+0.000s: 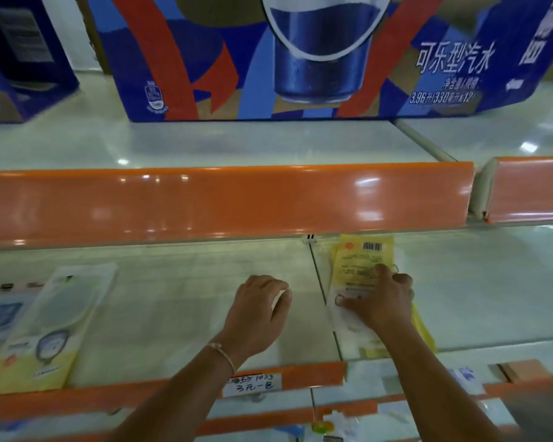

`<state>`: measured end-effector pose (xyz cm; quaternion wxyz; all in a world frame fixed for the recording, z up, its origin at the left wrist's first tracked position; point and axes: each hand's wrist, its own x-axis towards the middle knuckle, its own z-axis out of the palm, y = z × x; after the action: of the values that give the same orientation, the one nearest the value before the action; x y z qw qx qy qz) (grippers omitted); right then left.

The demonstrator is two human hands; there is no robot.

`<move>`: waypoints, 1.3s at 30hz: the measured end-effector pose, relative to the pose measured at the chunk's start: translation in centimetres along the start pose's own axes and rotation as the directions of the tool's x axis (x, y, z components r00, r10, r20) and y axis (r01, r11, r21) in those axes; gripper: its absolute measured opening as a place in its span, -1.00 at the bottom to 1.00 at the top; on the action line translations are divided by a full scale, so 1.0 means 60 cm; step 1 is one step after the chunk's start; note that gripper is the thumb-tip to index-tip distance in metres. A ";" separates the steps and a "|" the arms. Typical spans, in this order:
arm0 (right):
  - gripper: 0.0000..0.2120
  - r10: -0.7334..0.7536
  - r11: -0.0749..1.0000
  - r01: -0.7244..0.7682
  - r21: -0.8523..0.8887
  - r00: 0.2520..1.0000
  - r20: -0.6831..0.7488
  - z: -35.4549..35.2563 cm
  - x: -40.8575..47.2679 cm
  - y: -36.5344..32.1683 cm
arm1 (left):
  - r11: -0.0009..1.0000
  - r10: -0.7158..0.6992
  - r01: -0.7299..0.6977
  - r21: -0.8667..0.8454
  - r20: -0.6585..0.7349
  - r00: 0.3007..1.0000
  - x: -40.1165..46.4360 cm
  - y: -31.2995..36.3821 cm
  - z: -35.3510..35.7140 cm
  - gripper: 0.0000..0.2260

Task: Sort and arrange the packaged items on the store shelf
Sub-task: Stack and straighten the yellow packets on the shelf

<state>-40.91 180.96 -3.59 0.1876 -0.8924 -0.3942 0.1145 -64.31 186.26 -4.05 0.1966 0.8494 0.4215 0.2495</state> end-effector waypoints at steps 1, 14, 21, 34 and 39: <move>-0.03 0.006 0.997 -0.007 0.071 1.000 0.021 -0.004 0.002 0.001 | 1.000 -0.004 0.004 0.000 -0.001 1.000 0.001 0.002 0.000 -0.57; -0.42 -0.126 0.757 -0.037 0.653 0.971 0.201 -0.040 -0.031 -0.055 | 0.984 0.108 -0.108 0.140 0.006 0.994 -0.008 -0.037 -0.046 -0.68; -0.48 -0.378 0.538 -0.054 0.841 0.877 0.298 -0.036 -0.135 -0.185 | 0.926 0.224 -0.210 0.314 -0.008 0.975 -0.033 -0.086 -0.122 -0.31; -0.78 -0.525 0.598 0.000 0.802 0.756 0.391 0.090 -0.285 -0.355 | 0.838 0.332 -0.165 0.520 -0.246 0.911 -0.209 -0.271 -0.279 -0.50; -0.68 -0.572 0.639 0.279 0.717 0.795 0.200 0.139 -0.319 -0.377 | 0.856 0.325 -0.133 0.500 -0.319 0.890 -0.264 -0.326 -0.306 -0.67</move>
<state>-71.49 182.72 -0.45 0.4223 -0.6010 -0.5619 0.3805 -95.48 186.75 -4.16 -0.1329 0.8486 0.3931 0.3281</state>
